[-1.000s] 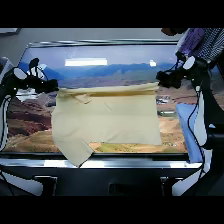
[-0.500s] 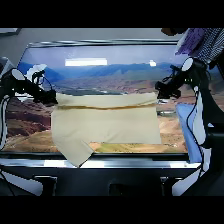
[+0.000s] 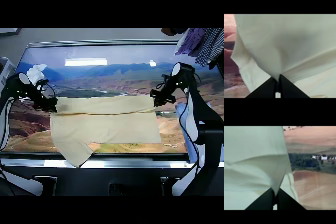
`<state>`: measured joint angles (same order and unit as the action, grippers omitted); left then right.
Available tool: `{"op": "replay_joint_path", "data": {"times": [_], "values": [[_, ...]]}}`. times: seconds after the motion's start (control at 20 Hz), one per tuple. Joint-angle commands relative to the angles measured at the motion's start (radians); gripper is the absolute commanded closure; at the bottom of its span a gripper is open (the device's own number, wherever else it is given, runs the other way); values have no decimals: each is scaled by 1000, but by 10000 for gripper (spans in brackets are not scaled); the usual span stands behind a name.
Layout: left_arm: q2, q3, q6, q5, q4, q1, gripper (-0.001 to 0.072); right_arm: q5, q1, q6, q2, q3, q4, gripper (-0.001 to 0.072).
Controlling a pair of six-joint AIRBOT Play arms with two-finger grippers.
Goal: Fold the clothes and pants, and hang the long-sleeved shirts on hangers.
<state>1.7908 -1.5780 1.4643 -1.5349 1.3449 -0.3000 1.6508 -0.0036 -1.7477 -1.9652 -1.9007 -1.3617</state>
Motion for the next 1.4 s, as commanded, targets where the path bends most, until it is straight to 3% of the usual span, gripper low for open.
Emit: {"op": "replay_joint_path", "data": {"times": [0.0,0.05,0.1,0.15,0.25,0.45,0.7,0.95,1.35], "values": [[8,51,8,0,7,2,678,37,14,-4,-19,5,-28,676],[8,53,11,3,7,2,608,55,14,-4,-19,14,-31,603],[6,50,10,8,7,1,491,81,14,3,-19,21,-38,459],[0,48,20,8,7,-3,365,109,14,48,-18,23,-37,363],[-32,49,40,-5,5,-31,239,142,0,135,13,23,-32,332],[-191,173,43,-13,-131,-210,239,39,-166,238,212,147,78,332],[-485,689,44,64,-312,-444,240,-160,-385,335,510,608,280,333],[-721,1060,54,132,-392,-447,242,-258,-390,386,649,855,333,332],[-810,1227,54,215,-393,-446,242,-259,-390,402,653,877,415,333]]}}
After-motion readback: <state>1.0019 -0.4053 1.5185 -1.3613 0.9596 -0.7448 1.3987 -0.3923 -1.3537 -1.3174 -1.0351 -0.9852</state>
